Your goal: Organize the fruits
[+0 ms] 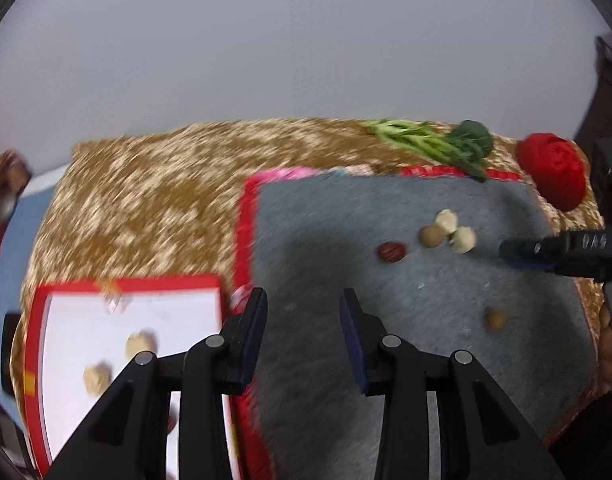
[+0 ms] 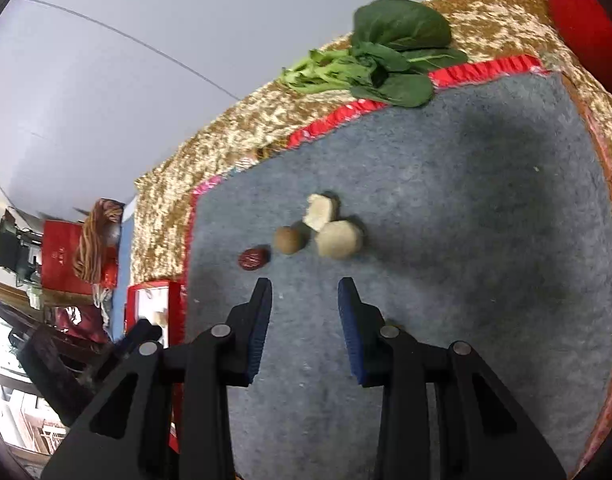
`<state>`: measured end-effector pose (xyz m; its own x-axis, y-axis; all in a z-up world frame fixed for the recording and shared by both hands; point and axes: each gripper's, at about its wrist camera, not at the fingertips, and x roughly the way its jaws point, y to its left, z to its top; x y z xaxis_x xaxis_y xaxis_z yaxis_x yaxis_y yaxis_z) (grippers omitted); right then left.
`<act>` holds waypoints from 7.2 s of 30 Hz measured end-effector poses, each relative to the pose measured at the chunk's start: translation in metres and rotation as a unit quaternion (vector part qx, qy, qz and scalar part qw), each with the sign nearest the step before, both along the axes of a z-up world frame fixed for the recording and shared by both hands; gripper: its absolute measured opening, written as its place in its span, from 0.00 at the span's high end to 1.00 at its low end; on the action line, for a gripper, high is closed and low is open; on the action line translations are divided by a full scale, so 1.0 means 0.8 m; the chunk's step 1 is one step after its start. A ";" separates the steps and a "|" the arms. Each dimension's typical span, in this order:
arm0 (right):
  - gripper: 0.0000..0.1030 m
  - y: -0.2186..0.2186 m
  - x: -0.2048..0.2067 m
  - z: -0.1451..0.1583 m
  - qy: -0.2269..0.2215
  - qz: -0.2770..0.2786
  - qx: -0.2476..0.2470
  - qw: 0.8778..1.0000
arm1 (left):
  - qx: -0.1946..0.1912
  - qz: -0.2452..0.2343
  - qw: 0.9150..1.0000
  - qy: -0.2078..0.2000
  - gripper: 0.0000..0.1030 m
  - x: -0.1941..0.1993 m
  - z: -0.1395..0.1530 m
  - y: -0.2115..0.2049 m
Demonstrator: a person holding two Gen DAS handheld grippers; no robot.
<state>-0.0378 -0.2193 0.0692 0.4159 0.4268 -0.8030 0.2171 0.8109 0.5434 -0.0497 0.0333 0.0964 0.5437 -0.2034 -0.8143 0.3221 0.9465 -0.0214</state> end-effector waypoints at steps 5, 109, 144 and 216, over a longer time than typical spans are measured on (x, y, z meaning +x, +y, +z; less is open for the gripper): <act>0.65 -0.010 -0.025 -0.011 0.035 0.021 -0.007 0.999 | 0.004 -0.053 0.999 -0.004 0.64 0.024 -0.001 -0.039; 0.62 0.130 -0.055 0.053 -0.157 0.118 -0.008 0.981 | 0.069 0.066 0.995 -0.012 0.76 -0.026 -0.025 0.042; 0.62 -0.039 0.018 0.014 -0.041 0.017 -0.060 0.997 | 0.043 -0.107 0.992 0.049 0.51 0.051 -0.050 -0.067; 0.79 0.017 0.016 0.002 -0.021 0.063 0.039 0.997 | -0.051 -0.008 0.998 -0.033 0.76 0.011 0.047 0.063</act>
<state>-0.0246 -0.2056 0.0710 0.3884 0.5380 -0.7481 0.0917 0.7853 0.6123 -0.0409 0.0839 0.1338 0.5912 -0.2921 -0.7518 0.3401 0.9355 -0.0960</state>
